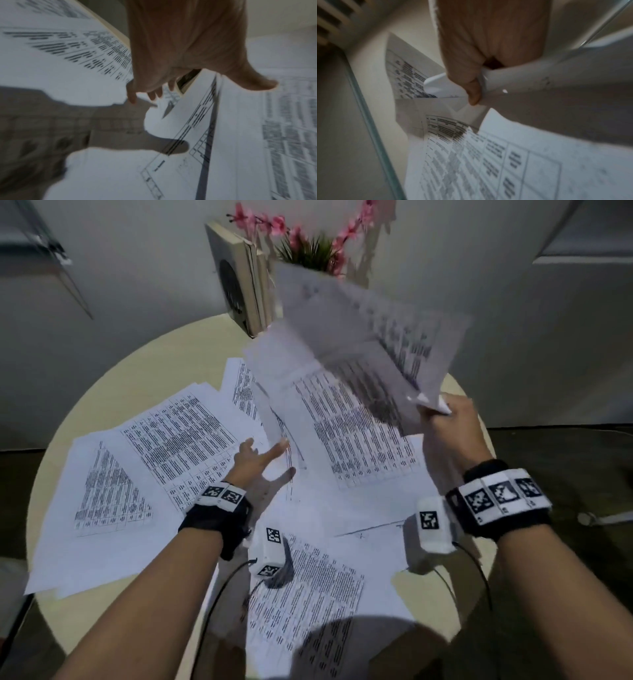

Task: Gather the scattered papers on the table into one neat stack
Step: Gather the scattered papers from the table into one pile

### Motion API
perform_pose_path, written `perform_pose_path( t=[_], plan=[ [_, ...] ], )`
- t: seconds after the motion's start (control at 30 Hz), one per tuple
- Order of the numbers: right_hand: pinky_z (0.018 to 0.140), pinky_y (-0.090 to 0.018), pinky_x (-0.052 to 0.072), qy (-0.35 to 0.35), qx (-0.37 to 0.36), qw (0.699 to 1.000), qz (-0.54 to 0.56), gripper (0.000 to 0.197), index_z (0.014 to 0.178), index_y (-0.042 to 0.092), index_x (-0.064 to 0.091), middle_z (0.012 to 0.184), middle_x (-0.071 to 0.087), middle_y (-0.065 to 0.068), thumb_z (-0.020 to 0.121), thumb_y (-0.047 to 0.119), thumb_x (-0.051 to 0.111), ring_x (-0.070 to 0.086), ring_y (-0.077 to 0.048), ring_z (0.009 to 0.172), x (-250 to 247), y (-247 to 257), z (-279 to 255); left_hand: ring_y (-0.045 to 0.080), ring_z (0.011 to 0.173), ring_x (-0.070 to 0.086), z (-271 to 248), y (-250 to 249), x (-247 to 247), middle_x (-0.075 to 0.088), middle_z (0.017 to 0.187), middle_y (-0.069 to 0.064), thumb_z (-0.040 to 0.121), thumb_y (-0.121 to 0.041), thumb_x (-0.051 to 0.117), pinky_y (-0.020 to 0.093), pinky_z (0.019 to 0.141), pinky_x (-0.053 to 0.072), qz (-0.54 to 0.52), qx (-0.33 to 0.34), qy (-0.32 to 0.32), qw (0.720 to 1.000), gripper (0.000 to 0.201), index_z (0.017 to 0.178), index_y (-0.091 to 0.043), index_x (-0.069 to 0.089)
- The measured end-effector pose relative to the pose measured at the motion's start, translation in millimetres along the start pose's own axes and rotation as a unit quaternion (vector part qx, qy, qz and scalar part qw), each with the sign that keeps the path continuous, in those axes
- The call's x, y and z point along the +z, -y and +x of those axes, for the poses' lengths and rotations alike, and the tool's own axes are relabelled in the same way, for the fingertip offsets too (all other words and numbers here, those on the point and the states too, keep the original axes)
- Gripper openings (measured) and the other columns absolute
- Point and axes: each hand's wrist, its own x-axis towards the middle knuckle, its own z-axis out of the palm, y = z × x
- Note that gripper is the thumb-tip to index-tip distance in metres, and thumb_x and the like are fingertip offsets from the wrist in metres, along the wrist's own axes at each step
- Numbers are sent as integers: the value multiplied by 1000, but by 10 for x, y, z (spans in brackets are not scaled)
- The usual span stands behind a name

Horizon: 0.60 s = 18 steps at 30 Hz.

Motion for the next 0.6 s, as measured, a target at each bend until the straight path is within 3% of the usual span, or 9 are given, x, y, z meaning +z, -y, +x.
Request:
perform_pose_path(
  t=[0.03,0.1,0.17,0.2,0.27,0.33,0.4,0.47,0.6],
  plan=[
    [48,-17,26,-1,6,999,43,35,54,8,38,46,36,11,79,-13,51,29,-1,43,-48,30,17,25,128,47,-62,-117,-18,47,143,9,72,-46,73,35,94,44,-43,0,27,999,84,140,-12,36],
    [48,-15,33,-9,36,996,81,28,59,8,46,50,41,7,82,-7,53,36,-2,44,-77,53,69,8,70,64,-187,-308,-13,74,72,-7,77,-33,73,15,56,48,-64,50,60,995,29,87,-9,60],
    [47,-16,38,-24,42,997,64,29,62,17,51,50,48,12,83,-3,58,43,4,44,-42,88,87,-2,29,47,-403,-530,65,47,27,-11,81,-12,69,8,34,35,-53,112,34,992,26,64,-10,50],
    [48,-15,40,-43,28,997,63,29,64,19,52,53,51,13,82,-3,59,46,5,46,-11,172,81,-3,27,47,-468,-642,79,49,27,-11,82,-1,66,5,34,35,-75,148,14,986,11,75,-3,58],
    [50,-12,42,-91,-23,992,89,25,66,17,53,53,54,15,81,-2,60,49,8,50,17,378,70,-5,42,58,-596,-910,27,70,62,3,79,6,66,7,47,47,-101,240,-40,965,28,106,13,61],
    [53,-11,41,-135,-76,983,97,14,74,12,52,61,53,13,82,10,63,47,10,54,-16,642,66,12,71,68,-734,-1178,-67,71,92,13,72,-2,74,23,72,57,-107,338,-85,931,35,106,5,66],
    [66,-11,43,-176,-116,972,103,18,84,17,48,79,51,7,82,22,66,49,3,71,-62,837,63,14,83,69,-854,-1364,-184,74,89,-1,66,-9,78,31,84,57,-112,414,-90,899,31,96,-10,69],
    [77,-7,44,-202,-133,957,162,24,91,19,46,93,53,7,83,15,68,54,2,84,-88,872,3,5,79,69,-903,-1402,-277,75,78,-14,62,-13,80,28,83,58,-134,446,-74,882,31,90,-18,68],
    [87,-13,50,-81,-101,980,153,57,119,4,47,113,62,-6,71,9,77,64,1,96,-84,387,-245,3,81,68,-751,-834,-330,70,99,4,56,-16,84,23,85,56,-142,378,-86,911,66,114,0,59]
  ],
)
